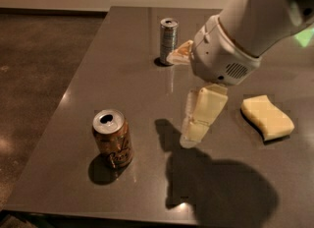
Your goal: Pick orange can
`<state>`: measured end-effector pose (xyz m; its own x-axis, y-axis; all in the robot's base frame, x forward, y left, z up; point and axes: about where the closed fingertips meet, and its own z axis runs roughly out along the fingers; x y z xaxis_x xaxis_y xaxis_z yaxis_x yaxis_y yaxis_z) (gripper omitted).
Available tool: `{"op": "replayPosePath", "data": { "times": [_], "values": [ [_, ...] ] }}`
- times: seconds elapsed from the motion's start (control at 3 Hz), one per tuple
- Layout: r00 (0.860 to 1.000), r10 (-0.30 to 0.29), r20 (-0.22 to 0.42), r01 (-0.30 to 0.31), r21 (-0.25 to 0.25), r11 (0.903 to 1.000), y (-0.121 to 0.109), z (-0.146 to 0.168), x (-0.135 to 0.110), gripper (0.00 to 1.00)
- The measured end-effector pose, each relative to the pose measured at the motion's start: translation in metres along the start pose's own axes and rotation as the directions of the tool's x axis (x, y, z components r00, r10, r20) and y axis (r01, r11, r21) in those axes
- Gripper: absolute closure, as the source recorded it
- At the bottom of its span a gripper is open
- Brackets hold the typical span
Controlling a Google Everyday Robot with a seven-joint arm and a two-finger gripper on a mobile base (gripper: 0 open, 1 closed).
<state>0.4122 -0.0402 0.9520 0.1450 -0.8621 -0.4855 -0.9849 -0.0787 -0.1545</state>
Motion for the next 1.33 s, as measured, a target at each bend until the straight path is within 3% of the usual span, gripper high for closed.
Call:
{"op": "replayPosePath", "data": {
  "times": [0.67, 1.33],
  "values": [
    [0.996, -0.048, 0.079, 0.056, -0.102, 0.9932, 0.009, 0.050, -0.044, 0.00],
    [0.990, -0.074, 0.118, 0.093, -0.161, 0.9825, 0.026, 0.082, -0.071, 0.00]
  ]
}}
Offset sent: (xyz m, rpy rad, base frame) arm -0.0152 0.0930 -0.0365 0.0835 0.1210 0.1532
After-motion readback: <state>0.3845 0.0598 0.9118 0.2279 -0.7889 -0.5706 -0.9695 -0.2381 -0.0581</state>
